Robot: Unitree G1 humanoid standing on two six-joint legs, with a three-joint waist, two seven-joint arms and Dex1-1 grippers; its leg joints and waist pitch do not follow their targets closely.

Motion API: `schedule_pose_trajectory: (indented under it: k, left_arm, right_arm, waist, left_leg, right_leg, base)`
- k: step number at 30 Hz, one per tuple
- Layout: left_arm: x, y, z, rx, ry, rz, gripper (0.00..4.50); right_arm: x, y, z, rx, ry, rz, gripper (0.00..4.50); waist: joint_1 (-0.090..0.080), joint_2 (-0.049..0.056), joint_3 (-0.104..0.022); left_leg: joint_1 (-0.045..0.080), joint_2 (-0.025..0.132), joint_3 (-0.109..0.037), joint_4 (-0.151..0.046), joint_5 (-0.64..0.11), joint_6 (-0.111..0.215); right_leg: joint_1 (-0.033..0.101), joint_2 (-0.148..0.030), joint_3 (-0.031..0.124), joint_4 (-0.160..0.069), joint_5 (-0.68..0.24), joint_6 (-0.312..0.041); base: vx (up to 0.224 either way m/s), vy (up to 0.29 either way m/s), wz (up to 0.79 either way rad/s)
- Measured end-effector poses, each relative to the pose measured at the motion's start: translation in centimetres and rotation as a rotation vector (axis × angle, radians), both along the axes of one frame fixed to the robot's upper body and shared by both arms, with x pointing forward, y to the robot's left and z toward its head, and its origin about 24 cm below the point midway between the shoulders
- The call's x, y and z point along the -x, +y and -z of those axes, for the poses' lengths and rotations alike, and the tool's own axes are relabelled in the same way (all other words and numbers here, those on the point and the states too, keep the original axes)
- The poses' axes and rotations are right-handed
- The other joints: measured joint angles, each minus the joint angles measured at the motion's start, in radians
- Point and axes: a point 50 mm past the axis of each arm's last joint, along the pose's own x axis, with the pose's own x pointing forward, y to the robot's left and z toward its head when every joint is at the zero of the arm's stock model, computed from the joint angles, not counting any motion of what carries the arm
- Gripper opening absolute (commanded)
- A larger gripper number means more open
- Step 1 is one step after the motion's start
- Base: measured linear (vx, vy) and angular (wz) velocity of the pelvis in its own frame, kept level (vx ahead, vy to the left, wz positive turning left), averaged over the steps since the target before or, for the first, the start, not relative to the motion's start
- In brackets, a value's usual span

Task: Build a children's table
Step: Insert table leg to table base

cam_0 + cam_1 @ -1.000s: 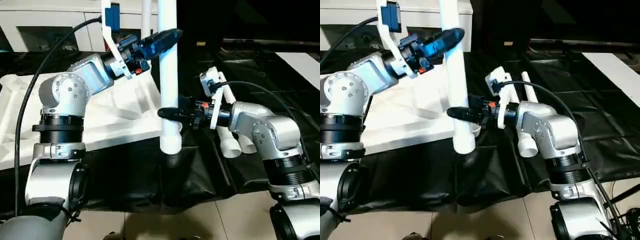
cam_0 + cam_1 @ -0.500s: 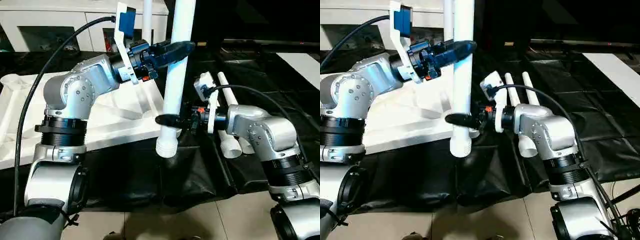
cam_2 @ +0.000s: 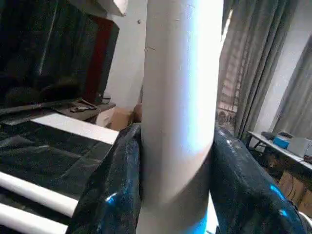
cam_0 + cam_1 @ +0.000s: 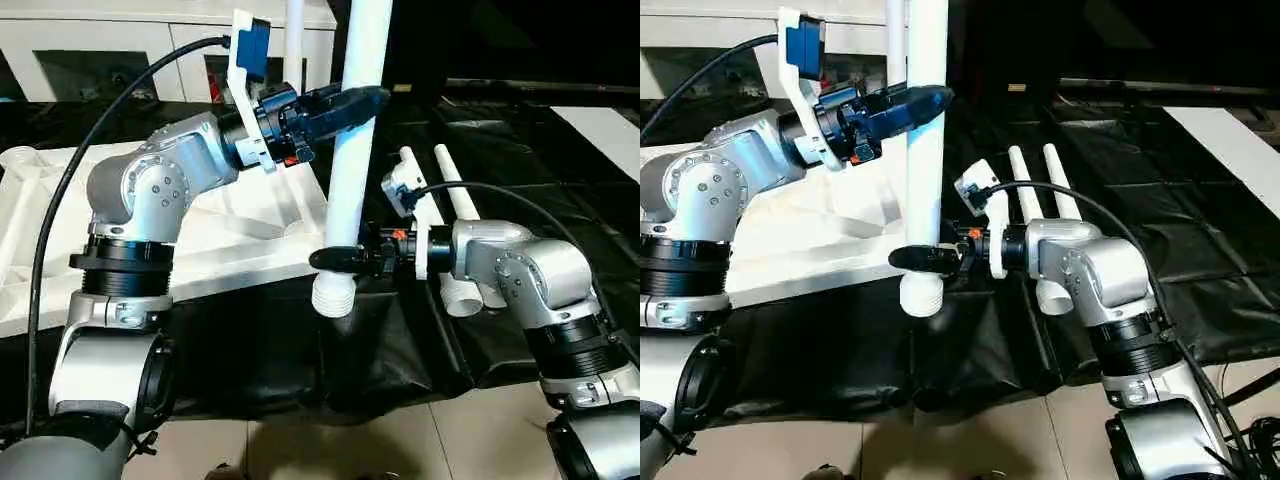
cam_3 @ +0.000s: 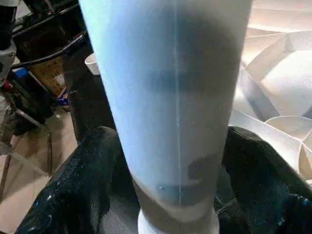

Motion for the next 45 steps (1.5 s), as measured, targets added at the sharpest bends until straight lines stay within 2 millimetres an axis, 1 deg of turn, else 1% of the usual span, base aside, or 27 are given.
schedule_pose_trajectory:
  k: [3,4,7,8,9,10,12,13,14,20,27,28,30,32,33,35,37,42,43,44,45]
  left_arm:
    - [0.0,0.0,0.0,0.001,0.0,0.001,1.66]
    - [0.0,0.0,0.0,0.001,0.0,0.002,1.66]
    - [0.0,0.0,0.0,0.001,0.0,0.003,1.66]
    - [0.0,0.0,0.0,0.002,0.0,0.005,1.66]
    - [0.1,0.0,0.0,0.002,-0.002,0.006,1.66]
    - [0.1,0.0,0.0,0.002,-0.005,0.007,1.66]
    - [0.1,-0.1,0.0,0.003,-0.007,0.011,1.66]
    - [0.1,-0.1,0.0,0.003,-0.007,0.012,1.66]
    - [0.1,-0.1,0.0,0.003,-0.006,0.013,1.66]
    - [0.1,-0.1,0.0,0.003,-0.005,0.011,1.64]
    - [0.1,-0.1,0.0,0.003,-0.003,0.012,1.64]
    - [0.1,-0.1,0.0,0.002,-0.004,0.012,1.64]
    - [0.1,-0.1,0.0,0.002,-0.004,0.011,1.64]
    - [0.1,0.0,0.0,0.004,-0.005,0.014,1.64]
    - [0.1,-0.1,0.0,0.005,-0.006,0.014,1.64]
    - [0.2,-0.1,0.0,0.005,-0.006,0.014,1.64]
    - [0.2,-0.1,0.0,0.005,-0.006,0.015,1.64]
    - [0.2,-0.1,-0.1,0.006,-0.006,0.017,1.64]
    - [0.2,-0.1,-0.1,0.006,-0.007,0.018,1.64]
    - [0.2,-0.1,-0.1,0.006,-0.007,0.02,1.64]
    - [0.2,-0.1,-0.1,0.006,-0.008,0.023,1.64]
  right_arm:
    - [0.1,0.2,-0.1,-0.003,0.001,-0.01,3.49]
    - [0.2,0.2,-0.1,-0.004,0.001,-0.011,3.2]
    - [0.2,0.4,-0.1,-0.009,0.004,-0.014,3.07]
    - [0.2,0.4,0.0,-0.009,0.004,-0.015,2.81]
    - [0.2,0.4,-0.1,-0.009,0.004,-0.015,2.81]
    - [0.2,0.4,0.0,-0.009,0.005,-0.015,2.68]
    - [0.2,0.4,0.0,-0.009,0.006,-0.014,2.61]
    - [0.2,0.4,0.0,-0.008,0.007,-0.014,2.38]
    - [0.2,0.4,0.0,-0.008,0.007,-0.013,2.38]
    - [0.3,0.6,0.0,-0.013,0.01,-0.018,1.97]
    - [0.3,0.8,0.0,-0.01,-0.014,-0.018,1.89]
    - [0.3,0.8,0.0,-0.009,-0.016,-0.017,2.23]
    - [0.3,0.9,0.0,-0.011,-0.016,-0.018,2.57]
    - [0.3,1.0,0.2,-0.012,-0.008,-0.01,2.63]
    - [0.3,1.0,0.4,-0.008,-0.006,-0.004,2.76]
    - [0.4,1.1,0.8,0.005,0.003,0.006,2.89]
    - [0.4,1.1,1.1,0.005,0.011,0.014,2.89]
    - [0.4,1.2,1.1,-0.001,0.01,0.011,2.89]
    - [0.4,1.3,1.1,-0.003,0.011,0.011,2.73]
    - [0.4,1.3,1.1,-0.003,0.011,0.011,2.73]
    - [0.4,1.3,1.1,-0.002,0.01,0.014,2.56]
  waist:
    - [0.0,-0.003,0.0]
    - [0.0,-0.005,0.0]
    - [0.0,-0.008,-0.001]
    - [0.0,-0.009,-0.001]
    - [0.0,-0.01,-0.001]
    - [0.0,-0.011,-0.001]
    - [0.0,-0.012,-0.001]
    - [0.0,-0.013,-0.001]
    - [0.0,-0.013,-0.001]
    - [0.0,-0.013,-0.001]
    - [0.001,-0.013,-0.001]
    - [0.0,-0.013,-0.001]
    - [0.0,-0.013,-0.001]
    - [0.0,-0.013,-0.001]
    - [0.0,-0.013,-0.001]
    - [0.001,-0.013,-0.001]
    - [0.001,-0.013,-0.001]
    - [0.0,-0.013,-0.001]
    - [0.0,-0.013,-0.001]
    - [0.0,-0.013,-0.001]
    - [0.0,-0.013,-0.001]
  left_leg:
    - [0.0,0.0,0.0,0.0,0.0,0.0]
    - [0.0,0.0,0.0,0.0,0.0,0.0]
    - [0.0,0.0,0.0,0.0,0.0,0.0]
    - [0.0,0.0,0.0,0.0,0.0,0.0]
    - [0.0,0.0,0.0,0.0,0.0,0.0]
    - [0.0,0.0,0.0,0.0,0.0,0.0]
    - [0.0,0.0,0.0,0.0,0.0,0.0]
    - [0.0,0.0,0.0,0.0,0.0,-0.001]
    - [0.0,0.0,0.0,0.0,0.0,-0.001]
    - [0.0,0.0,0.0,0.0,0.0,-0.001]
    - [0.0,0.0,0.0,0.0,0.001,-0.001]
    - [0.0,0.0,0.0,0.0,0.001,-0.001]
    - [0.0,0.0,0.0,0.0,0.001,-0.002]
    - [0.0,0.0,-0.001,0.0,0.001,-0.002]
    - [0.0,0.0,-0.001,0.0,0.001,-0.002]
    - [0.0,0.0,-0.001,0.0,0.001,-0.002]
    - [0.0,0.0,-0.001,0.0,0.001,-0.002]
    - [0.001,0.0,-0.001,0.0,0.001,-0.002]
    - [0.001,0.0,-0.001,0.0,0.001,-0.002]
    - [0.001,0.0,-0.001,0.0,0.001,-0.002]
    - [0.001,0.0,-0.001,0.0,0.001,-0.003]
  right_leg:
    - [0.0,0.0,0.0,0.0,0.0,0.0]
    - [0.0,0.0,0.0,0.0,0.0,0.0]
    - [0.0,0.0,0.0,0.0,0.0,0.0]
    - [0.0,0.0,0.0,0.0,0.0,0.0]
    - [0.0,0.0,0.0,0.0,0.0,0.0]
    - [0.0,0.0,0.0,0.0,0.0,0.0]
    - [0.0,0.0,0.0,0.0,0.0,0.0]
    - [0.0,0.0,0.0,0.0,0.0,0.0]
    - [0.0,0.0,0.0,0.0,0.0,0.0]
    - [0.0,0.0,0.0,0.0,0.0,0.0]
    - [0.0,0.0,0.0,0.0,0.0,0.0]
    - [0.0,0.0,0.0,0.0,0.0,0.0]
    - [0.0,0.0,0.0,0.0,0.0,0.0]
    - [0.0,0.0,0.0,0.0,0.0,0.0]
    - [0.0,0.0,0.0,0.0,0.0,0.0]
    - [0.0,0.0,0.0,0.0,0.001,0.0]
    - [0.0,0.0,0.0,0.0,0.001,-0.001]
    - [0.0,0.0,0.0,0.001,0.001,-0.001]
    - [0.0,0.0,0.0,0.001,0.001,-0.001]
    - [0.0,0.0,0.0,0.001,0.001,-0.001]
    - [0.0,0.0,0.0,0.001,0.001,-0.001]
  base:
    - [0.0,0.0,0.0]
    - [0.0,0.0,0.0]
    - [0.0,0.0,0.0]
    - [0.0,0.0,0.0]
    - [0.0,0.0,0.0]
    - [0.0,0.0,0.0]
    - [0.0,0.0,0.0]
    - [0.0,0.0,0.0]
    - [0.0,0.0,0.0]
    - [0.0,0.0,0.0]
    - [0.0,0.0,0.0]
    - [0.0,0.0,0.0]
    - [0.0,0.0,0.0]
    - [0.0,0.0,0.0]
    - [0.0,0.0,0.0]
    - [0.0,0.0,0.0]
    - [0.0,0.0,0.0]
    - [0.0,0.0,0.0]
    - [0.0,0.0,0.0]
    - [0.0,0.0,0.0]
    - [0.0,0.0,0.0]
